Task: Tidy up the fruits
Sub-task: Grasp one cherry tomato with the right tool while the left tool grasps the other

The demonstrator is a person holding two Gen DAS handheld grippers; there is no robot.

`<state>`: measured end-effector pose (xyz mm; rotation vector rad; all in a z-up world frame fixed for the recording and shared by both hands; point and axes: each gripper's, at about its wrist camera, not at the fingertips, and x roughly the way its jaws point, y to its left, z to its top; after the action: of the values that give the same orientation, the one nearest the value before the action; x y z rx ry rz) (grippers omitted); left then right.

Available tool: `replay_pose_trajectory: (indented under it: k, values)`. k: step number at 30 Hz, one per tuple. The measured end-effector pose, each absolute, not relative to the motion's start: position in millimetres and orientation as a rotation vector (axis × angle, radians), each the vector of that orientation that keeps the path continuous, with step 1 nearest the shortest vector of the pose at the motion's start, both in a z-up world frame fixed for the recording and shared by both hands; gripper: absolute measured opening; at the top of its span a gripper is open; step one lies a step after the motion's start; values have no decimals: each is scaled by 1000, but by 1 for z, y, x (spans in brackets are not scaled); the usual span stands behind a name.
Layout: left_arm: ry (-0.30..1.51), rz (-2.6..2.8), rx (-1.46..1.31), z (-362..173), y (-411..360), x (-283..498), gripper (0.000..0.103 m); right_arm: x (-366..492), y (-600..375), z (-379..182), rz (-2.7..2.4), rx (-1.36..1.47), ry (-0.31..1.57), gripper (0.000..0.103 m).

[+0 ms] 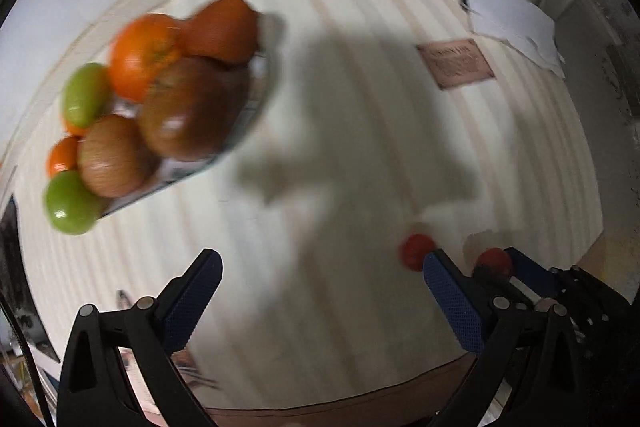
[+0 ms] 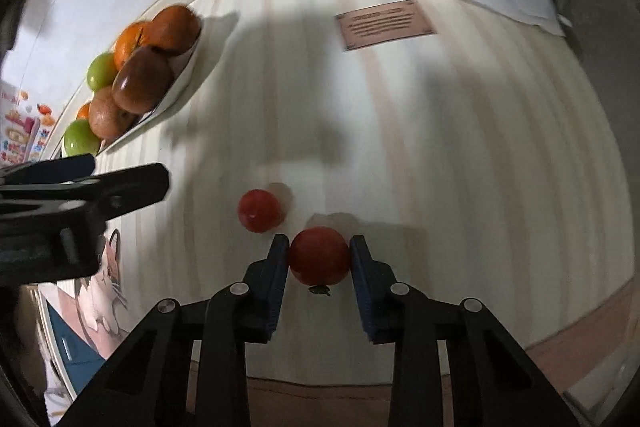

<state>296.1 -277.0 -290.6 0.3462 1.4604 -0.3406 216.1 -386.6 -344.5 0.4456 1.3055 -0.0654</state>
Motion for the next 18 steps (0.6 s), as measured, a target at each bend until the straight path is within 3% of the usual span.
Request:
replay_pose_trajectory:
  k: [3, 8, 10, 11, 15, 18]
  values:
    - [1499, -387, 371, -308, -295, 290, 99, 206, -404, -341, -106, 480, 1302, 34]
    - [1526, -452, 368, -326, -313, 280, 64, 198, -422, -338, -150, 491, 1301, 34]
    - [1530, -467, 370, -329, -317, 277, 42, 197, -426, -336, -162, 496, 1297, 34]
    - [1532, -473, 370, -330, -318, 274, 37, 197, -427, -337, -165, 501, 1296, 34]
    - [1520, -486, 369, -330, -322, 272, 25, 198, -430, -336, -171, 511, 1289, 34]
    - [1515, -486, 367, -329, -323, 272, 24, 196, -430, -336, -169, 508, 1289, 34]
